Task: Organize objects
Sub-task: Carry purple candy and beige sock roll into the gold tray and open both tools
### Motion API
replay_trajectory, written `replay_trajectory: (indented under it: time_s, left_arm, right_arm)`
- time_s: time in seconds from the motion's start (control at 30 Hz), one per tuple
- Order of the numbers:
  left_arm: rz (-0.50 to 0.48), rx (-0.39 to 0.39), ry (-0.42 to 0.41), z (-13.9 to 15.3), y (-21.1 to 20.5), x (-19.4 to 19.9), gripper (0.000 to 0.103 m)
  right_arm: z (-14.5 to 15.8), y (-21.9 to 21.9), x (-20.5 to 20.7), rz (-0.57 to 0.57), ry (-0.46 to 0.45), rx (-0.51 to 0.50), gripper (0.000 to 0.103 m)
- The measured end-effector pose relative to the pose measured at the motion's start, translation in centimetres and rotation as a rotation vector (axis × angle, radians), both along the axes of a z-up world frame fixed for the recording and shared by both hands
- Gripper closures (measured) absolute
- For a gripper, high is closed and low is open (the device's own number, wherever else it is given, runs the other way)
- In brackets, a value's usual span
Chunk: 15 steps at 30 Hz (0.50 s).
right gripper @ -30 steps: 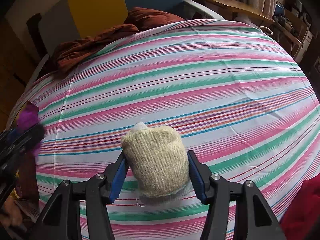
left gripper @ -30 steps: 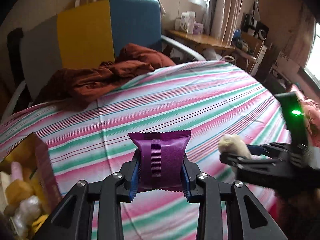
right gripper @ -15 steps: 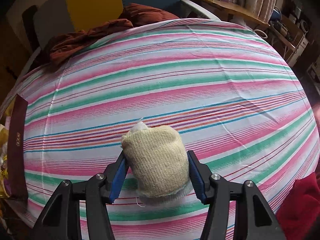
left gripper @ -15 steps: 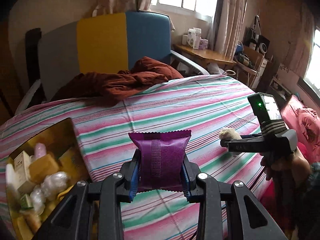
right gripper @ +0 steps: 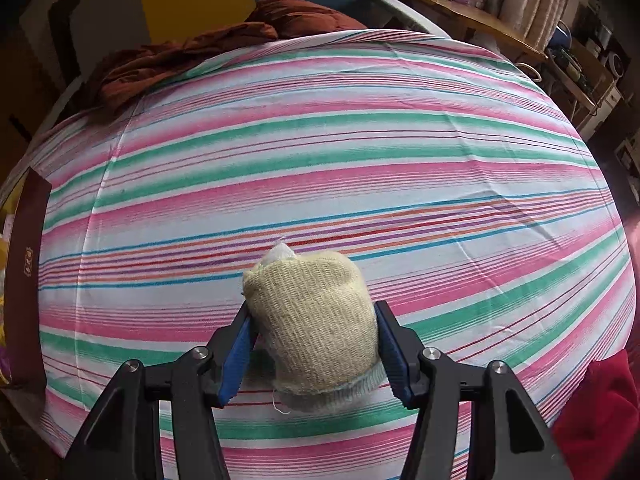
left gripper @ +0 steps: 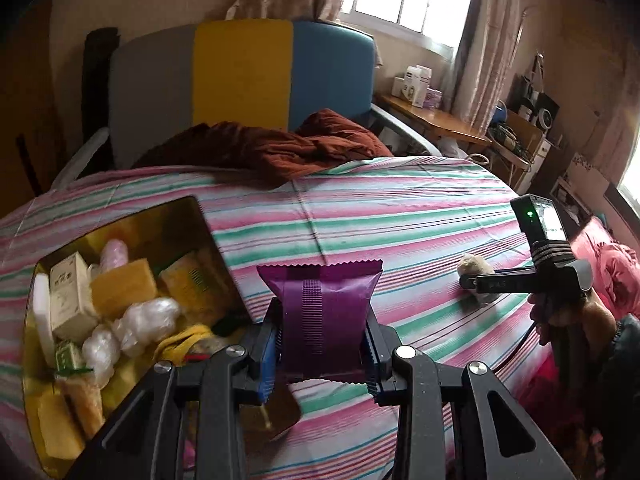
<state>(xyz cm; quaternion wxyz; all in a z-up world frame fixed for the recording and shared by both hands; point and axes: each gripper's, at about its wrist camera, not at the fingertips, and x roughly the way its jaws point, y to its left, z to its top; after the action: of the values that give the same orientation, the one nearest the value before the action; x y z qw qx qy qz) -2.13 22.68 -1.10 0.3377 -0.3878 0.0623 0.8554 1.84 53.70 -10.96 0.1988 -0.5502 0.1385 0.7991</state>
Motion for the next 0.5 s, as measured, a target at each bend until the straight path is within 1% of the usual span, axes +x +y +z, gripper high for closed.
replay_trajectory:
  time_s: [0.23,0.4,0.5]
  left_arm:
    - [0.079,0.035,-0.029,-0.5,-4.7,-0.8,0.068]
    - [0.185,0.062,-0.041,-0.6,-9.7,-2.1,0.068]
    - [0.245,0.073,-0.051,-0.8,-12.6,-2.8,0.068]
  right_arm:
    - [-0.1,-2.3,-0.7,0.069,-0.005,0.007,0.045]
    - [0.0,-4.9,-0.9,0.129,-0.005,0.005,0.045]
    - [0.5,-6.5,-0.9,0.166,0.006,-0.001,0.045]
